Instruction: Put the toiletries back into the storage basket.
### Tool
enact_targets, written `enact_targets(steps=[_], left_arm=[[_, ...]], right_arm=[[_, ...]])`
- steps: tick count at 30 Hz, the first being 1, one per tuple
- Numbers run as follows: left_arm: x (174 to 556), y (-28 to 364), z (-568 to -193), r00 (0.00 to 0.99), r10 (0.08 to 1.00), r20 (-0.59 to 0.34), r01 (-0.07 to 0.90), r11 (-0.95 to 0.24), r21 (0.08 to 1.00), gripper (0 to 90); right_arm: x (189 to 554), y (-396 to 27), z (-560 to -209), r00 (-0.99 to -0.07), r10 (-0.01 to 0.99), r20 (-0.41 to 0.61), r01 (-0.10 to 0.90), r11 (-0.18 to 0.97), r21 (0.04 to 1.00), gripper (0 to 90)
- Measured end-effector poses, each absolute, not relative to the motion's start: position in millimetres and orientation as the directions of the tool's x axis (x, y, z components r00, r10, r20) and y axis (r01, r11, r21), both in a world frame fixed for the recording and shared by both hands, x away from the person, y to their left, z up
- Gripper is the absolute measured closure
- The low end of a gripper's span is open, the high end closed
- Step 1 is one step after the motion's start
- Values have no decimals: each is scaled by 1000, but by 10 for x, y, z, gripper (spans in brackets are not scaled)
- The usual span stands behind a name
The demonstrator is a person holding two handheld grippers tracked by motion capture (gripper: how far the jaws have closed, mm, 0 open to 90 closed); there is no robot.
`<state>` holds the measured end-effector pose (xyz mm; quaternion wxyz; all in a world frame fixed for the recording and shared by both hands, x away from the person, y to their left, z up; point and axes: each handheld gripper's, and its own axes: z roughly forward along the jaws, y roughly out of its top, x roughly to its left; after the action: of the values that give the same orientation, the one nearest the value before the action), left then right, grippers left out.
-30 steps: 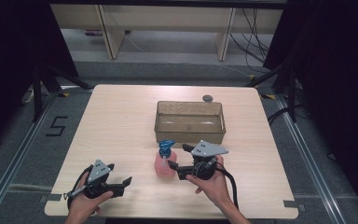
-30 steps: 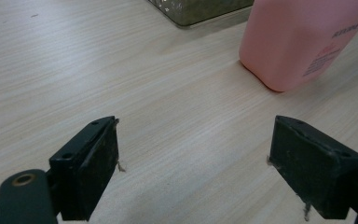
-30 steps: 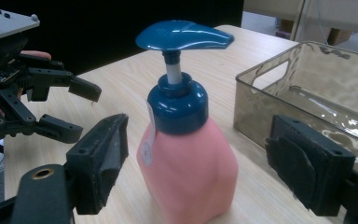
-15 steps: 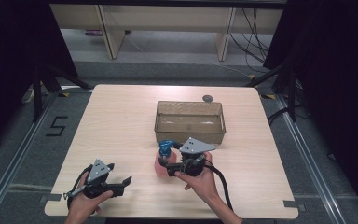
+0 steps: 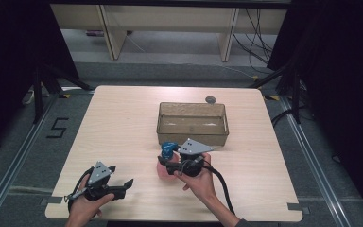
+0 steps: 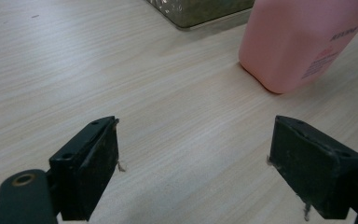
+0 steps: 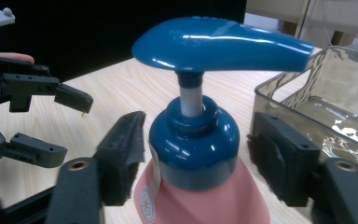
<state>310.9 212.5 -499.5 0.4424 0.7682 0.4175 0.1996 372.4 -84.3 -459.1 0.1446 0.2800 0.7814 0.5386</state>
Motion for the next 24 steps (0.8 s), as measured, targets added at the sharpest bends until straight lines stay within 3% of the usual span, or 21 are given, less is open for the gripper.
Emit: enact_targets(steps=[11, 13, 24], left_arm=[[3104, 2125, -4988, 566, 822, -61, 465, -257, 847, 151], [3099, 2128, -4991, 573, 817, -64, 463, -258, 848, 151], [3104, 2134, -4996, 569, 819, -67, 465, -254, 848, 152]], right_arm=[[3703, -798, -4608, -798, 600, 61, 277, 274, 921, 496], [3688, -786, -4587, -794, 608, 16, 244, 294, 924, 532], [3714, -848, -4459, -784, 620, 24, 254, 286, 924, 536]])
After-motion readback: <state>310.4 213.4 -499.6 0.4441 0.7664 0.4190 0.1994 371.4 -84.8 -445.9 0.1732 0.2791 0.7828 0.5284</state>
